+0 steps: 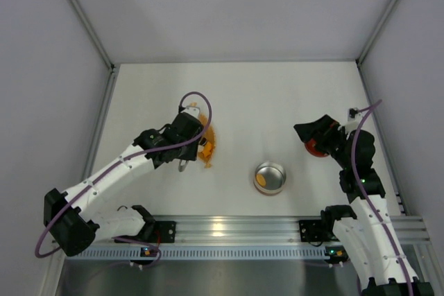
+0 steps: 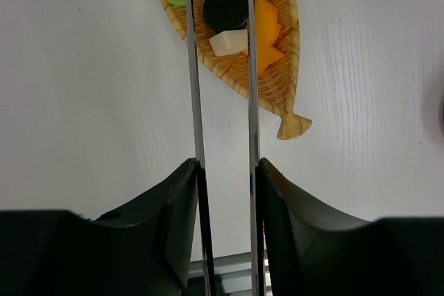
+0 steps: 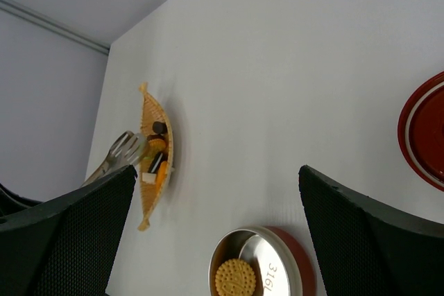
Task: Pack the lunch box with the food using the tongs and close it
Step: Pick up the fake food from the plate.
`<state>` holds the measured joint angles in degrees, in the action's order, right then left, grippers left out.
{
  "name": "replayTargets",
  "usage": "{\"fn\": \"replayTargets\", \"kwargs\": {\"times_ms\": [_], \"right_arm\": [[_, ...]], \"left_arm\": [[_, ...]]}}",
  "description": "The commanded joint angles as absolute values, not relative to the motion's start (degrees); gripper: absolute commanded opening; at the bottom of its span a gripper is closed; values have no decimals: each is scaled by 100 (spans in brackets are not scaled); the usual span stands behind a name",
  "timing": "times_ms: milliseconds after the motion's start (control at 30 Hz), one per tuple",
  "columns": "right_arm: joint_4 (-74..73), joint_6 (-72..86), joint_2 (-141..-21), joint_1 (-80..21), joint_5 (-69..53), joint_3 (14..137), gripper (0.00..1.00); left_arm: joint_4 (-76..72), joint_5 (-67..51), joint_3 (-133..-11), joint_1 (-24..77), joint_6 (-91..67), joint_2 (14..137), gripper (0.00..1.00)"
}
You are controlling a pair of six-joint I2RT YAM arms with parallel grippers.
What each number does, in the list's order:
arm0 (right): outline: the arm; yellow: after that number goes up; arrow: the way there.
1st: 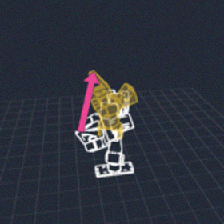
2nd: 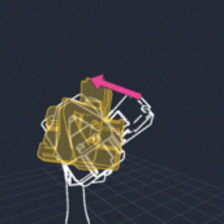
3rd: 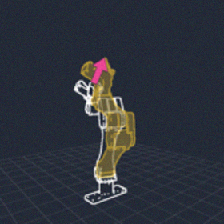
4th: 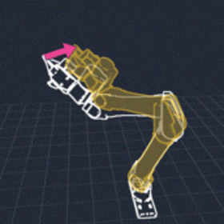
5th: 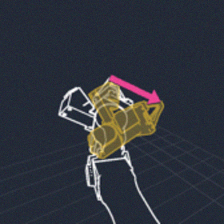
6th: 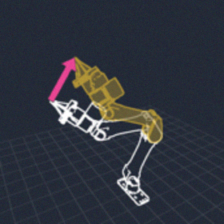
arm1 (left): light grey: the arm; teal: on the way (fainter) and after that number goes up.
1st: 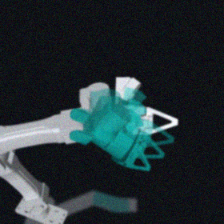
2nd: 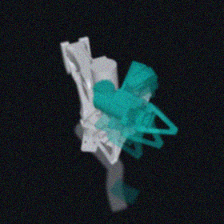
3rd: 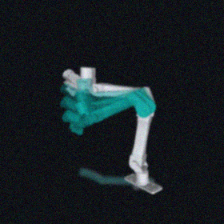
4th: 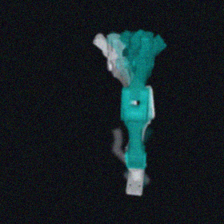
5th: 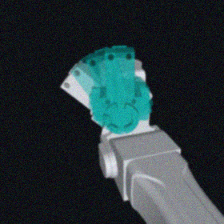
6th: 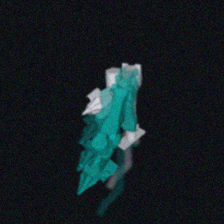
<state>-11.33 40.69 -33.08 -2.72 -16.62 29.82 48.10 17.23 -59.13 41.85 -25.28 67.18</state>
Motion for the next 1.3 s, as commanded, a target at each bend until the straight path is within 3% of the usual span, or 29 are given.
{"fn": "replayTargets", "kwargs": {"times_ms": [0, 567, 833, 1267], "right_arm": [[-703, 4069, -3314, -211, -1723, 2962, 99], [-694, 4069, -3375, -211, -1714, 2979, 99], [-686, 4069, -3437, -211, -1723, 2997, 99], [-677, 4061, -3445, -211, -1732, 3032, 100]], "left_arm": [[4711, 1819, -5880, 4140, -2443, 6750, 44], [4632, 1494, -5766, 4096, -2312, 6882, 43], [4623, 1476, -5862, 4096, -2285, 6935, 29], [5027, 1521, -6460, 4096, -2224, 6785, 16]]}}
